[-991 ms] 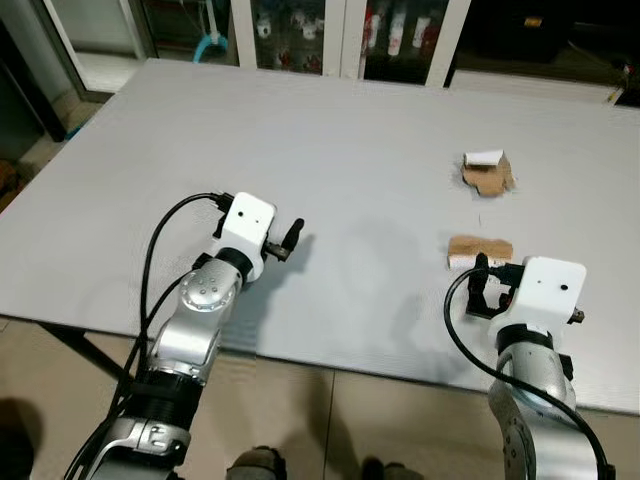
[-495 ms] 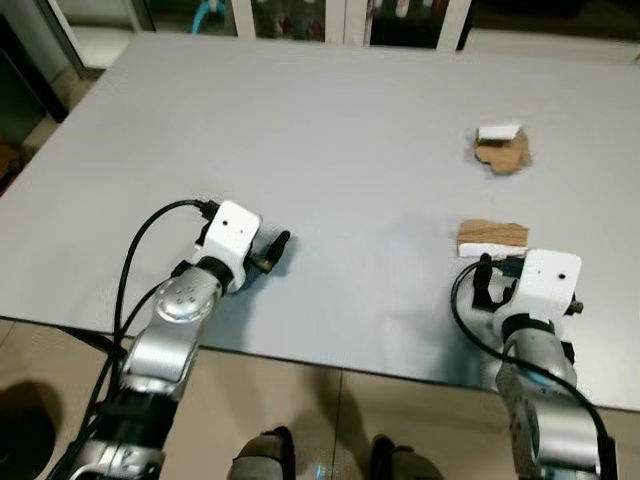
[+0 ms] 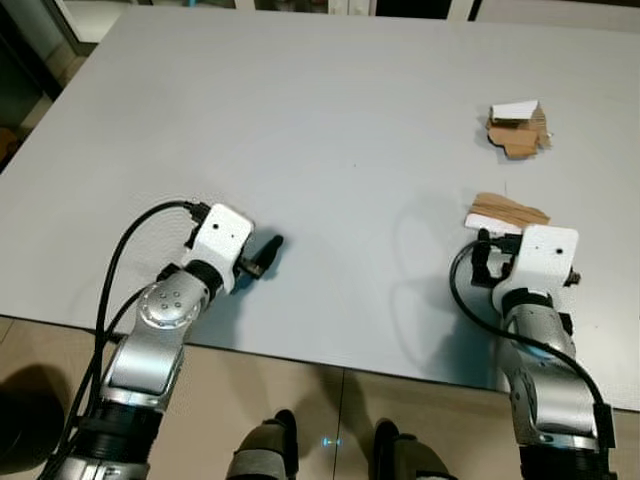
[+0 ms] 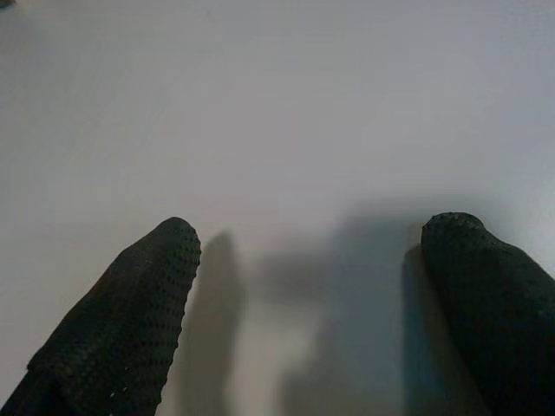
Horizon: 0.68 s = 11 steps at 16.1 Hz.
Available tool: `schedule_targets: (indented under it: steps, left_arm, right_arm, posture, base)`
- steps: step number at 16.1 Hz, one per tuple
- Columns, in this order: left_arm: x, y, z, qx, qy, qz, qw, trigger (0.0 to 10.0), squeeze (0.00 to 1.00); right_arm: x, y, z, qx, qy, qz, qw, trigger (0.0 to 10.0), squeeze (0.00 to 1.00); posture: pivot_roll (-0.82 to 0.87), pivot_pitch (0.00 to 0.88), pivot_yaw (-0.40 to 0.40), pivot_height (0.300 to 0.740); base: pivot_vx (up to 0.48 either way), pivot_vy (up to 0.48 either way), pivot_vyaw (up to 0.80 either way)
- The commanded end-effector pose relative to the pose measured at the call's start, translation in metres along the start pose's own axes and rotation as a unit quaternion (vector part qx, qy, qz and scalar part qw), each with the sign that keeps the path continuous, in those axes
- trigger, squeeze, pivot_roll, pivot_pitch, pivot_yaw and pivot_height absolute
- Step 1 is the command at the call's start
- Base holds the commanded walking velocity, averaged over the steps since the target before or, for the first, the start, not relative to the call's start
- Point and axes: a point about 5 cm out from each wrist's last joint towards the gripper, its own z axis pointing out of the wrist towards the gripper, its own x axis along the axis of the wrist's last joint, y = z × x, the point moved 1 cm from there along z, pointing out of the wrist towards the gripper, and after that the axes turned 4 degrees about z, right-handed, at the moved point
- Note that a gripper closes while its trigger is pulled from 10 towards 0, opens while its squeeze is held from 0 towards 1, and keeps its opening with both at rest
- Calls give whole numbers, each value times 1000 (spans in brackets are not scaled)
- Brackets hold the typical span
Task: Picking trash to rubbish bin
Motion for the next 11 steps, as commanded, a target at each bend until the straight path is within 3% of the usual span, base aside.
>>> schedule_targets:
  steps: [1, 2, 3, 4, 5, 11]
  left_arm:
    - [-5, 0, -4, -4, -14, -1, 1000, 10000, 0]
    - [-5, 0, -4, -4, -14, 0, 1000, 10000, 0]
    - [-5, 0, -5, -5, -16, 0, 1000, 10000, 0]
    - [-5, 0, -5, -5, -17, 0, 1000, 10000, 0]
    - [-5, 0, -5, -6, -18, 1, 1000, 10000, 0]
    - [-3, 1, -4, -11, -18, 1, 1000, 10000, 0]
  right_arm:
    - [-13, -1, -1, 6, -26, 2, 1000, 10000, 0]
    - [-14, -1, 0, 7, -27, 4, 1000, 10000, 0]
    - [-18, -2, -1, 10, -29, 13, 999, 7490, 0]
    - [-19, -3, -1, 10, -30, 16, 999, 1882, 0]
    - [-20, -5, -3, 13, -28, 22, 999, 0, 0]
    - [-25, -8, -4, 15, -29, 32, 999, 0, 0]
  posture:
    - [317, 314, 56, 740]
    - [317, 314, 56, 740]
    - [319, 314, 57, 740]
    - [319, 314, 57, 740]
    - [319, 313, 61, 740]
    - [322, 309, 66, 740]
  base:
    - [0, 0, 0]
    - [0, 0, 0]
    - [0, 0, 0]
    - [0, 0, 0]
    - [0, 0, 0]
    - [0, 0, 0]
